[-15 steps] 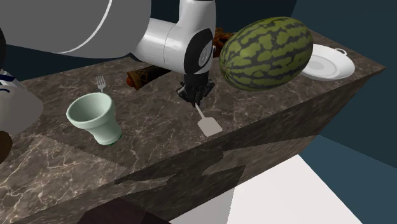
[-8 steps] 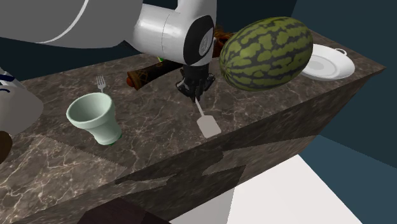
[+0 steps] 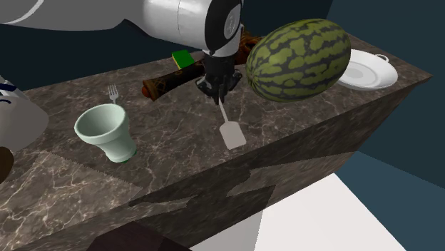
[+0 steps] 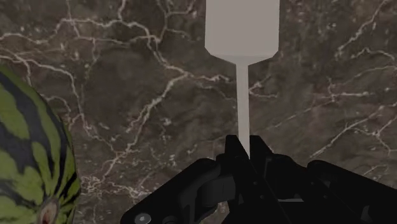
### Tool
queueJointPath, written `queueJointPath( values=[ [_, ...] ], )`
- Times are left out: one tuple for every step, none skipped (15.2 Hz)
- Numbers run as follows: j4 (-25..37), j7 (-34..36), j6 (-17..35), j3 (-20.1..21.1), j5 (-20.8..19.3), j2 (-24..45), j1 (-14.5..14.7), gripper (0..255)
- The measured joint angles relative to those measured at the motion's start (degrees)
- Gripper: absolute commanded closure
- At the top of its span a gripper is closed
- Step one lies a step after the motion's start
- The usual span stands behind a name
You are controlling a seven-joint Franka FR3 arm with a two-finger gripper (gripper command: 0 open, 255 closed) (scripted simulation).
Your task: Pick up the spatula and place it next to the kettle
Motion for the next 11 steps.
queueJointPath(
  values=[
    [0.40, 0.02, -0.66, -0.03, -0.05, -0.26, -0.02, 255],
    [0.83, 0.10, -1.23, -0.03, -0.10, -0.39, 0.00, 255],
    [1.36, 0.14, -2.02, -0.05, -0.16, -0.66, -0.01, 255],
    [2.01, 0.13, -2.87, -0.08, -0.20, -0.85, -0.05, 255],
    [2.11, 0.26, -3.49, -0.08, -0.29, -1.38, -0.01, 255],
    [2.68, 0.35, -4.23, -0.07, -0.34, -1.57, 0.01, 255],
    [3.34, 0.46, -5.03, -0.06, -0.39, -1.72, 0.04, 255],
    [3.98, 0.48, -5.89, -0.08, -0.44, -1.93, 0.02, 255],
    [4.46, 0.53, -6.50, -0.08, -0.47, -2.07, 0.02, 255],
    [4.94, 0.57, -7.23, -0.09, -0.52, -2.31, 0.01, 255],
    [5.38, 0.61, -7.93, -0.10, -0.57, -2.57, 0.01, 255]
  ],
)
